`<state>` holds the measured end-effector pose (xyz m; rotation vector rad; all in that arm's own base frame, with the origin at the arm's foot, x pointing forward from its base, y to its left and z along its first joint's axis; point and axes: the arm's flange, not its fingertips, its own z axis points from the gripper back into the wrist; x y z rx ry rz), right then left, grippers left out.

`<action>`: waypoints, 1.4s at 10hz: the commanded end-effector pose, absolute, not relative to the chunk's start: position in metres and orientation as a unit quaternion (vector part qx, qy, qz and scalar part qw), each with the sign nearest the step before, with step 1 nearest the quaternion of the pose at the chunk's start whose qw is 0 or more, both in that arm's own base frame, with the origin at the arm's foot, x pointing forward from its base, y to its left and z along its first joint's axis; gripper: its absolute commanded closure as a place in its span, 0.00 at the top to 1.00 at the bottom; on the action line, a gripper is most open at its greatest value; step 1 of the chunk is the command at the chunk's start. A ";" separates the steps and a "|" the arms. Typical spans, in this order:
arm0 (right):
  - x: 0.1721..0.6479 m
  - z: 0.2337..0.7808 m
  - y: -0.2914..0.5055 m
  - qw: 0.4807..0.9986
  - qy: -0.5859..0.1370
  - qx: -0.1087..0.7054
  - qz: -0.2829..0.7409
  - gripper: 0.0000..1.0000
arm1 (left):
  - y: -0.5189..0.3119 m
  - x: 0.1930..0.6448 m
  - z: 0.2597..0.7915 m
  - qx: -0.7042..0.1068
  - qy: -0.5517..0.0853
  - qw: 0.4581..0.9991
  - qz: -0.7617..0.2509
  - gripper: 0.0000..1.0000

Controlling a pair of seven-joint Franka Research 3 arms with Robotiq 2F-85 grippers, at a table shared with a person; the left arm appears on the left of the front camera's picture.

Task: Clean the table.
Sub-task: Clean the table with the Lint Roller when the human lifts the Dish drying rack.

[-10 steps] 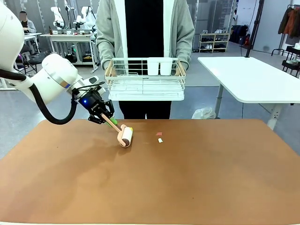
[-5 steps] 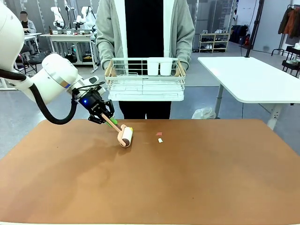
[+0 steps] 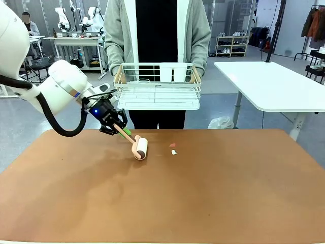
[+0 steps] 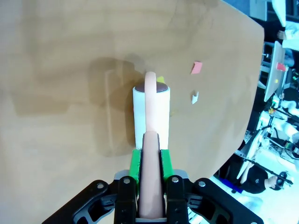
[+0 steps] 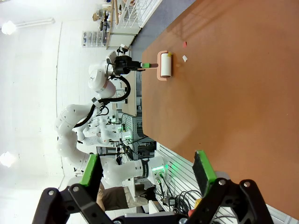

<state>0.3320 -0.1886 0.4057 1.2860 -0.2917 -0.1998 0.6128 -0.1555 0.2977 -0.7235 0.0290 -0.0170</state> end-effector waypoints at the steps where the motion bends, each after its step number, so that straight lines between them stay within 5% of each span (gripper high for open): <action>1: 0.331 0.407 -0.188 0.782 -0.144 0.601 -0.085 1.00 | -0.186 0.599 0.283 -0.338 -0.020 0.941 -0.002 0.21; 6: 0.331 0.407 -0.188 0.782 -0.144 0.601 -0.085 1.00 | -0.275 0.617 0.251 -0.354 0.008 0.935 -0.007 0.21; 14: 0.331 0.407 -0.188 0.782 -0.144 0.601 -0.085 1.00 | -0.385 0.631 0.300 -0.341 0.023 0.938 -0.061 0.21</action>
